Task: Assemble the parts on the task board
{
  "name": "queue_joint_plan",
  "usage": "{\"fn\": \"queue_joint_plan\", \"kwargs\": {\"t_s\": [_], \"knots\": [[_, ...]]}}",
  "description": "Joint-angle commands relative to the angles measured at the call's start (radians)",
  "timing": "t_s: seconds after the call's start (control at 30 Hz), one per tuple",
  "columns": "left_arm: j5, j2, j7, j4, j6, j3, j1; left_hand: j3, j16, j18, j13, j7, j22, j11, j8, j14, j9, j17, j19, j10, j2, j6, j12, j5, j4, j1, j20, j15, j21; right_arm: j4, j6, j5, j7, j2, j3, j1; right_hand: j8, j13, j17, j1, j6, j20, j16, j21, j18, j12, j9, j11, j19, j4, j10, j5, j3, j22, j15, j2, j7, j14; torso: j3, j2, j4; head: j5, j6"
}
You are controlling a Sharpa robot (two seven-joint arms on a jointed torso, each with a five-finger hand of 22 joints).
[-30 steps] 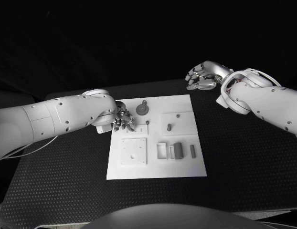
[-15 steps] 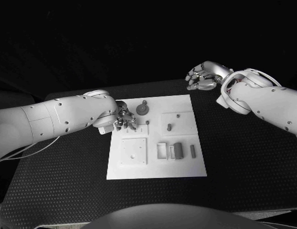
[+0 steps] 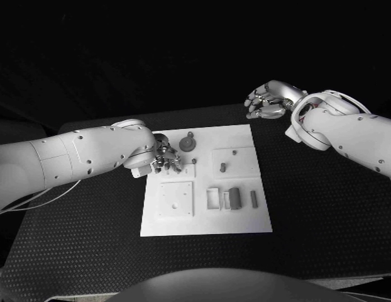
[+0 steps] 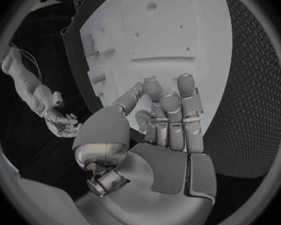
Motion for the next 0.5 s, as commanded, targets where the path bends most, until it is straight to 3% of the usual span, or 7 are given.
{"fn": "queue_joint_plan", "kwargs": {"t_s": [0.03, 0.5], "knots": [[-0.014, 0.003, 0.006, 0.000, 0.004, 0.000, -0.001, 0.002, 0.006, -0.007, -0.001, -0.041, 0.022, -0.002, -0.002, -0.022, 0.283, -0.001, 0.006, -0.002, 0.007, 0.116, 0.007, 0.002, -0.002, 0.005, -0.014, -0.023, 0.003, 0.000, 0.014, 0.000, 0.004, 0.001, 0.001, 0.000, 0.005, 0.001, -0.002, 0.006, -0.015, -0.005, 0.002, 0.003, 0.045, -0.004, 0.001, 0.007, 0.001, -0.004, 0.012, 0.006, -0.005, 0.019, 0.001, 0.007, 0.021, -0.007, -0.0004, 0.000, 0.0000, 0.001, -0.002], [-0.053, 0.006, 0.006, -0.005, 0.006, 0.000, -0.006, 0.003, 0.007, -0.007, -0.002, -0.041, 0.022, -0.002, -0.003, -0.023, 0.284, -0.003, 0.006, -0.003, 0.006, 0.117, 0.007, 0.002, -0.003, 0.005, -0.014, -0.023, 0.004, 0.000, 0.016, 0.001, 0.006, 0.002, 0.001, 0.000, 0.005, 0.001, -0.002, 0.005, -0.015, -0.005, 0.003, 0.003, 0.045, -0.004, 0.001, 0.007, 0.001, -0.003, 0.013, 0.006, -0.006, 0.019, 0.001, 0.008, 0.021, -0.007, -0.0006, 0.000, -0.0003, 0.002, -0.005]]}}
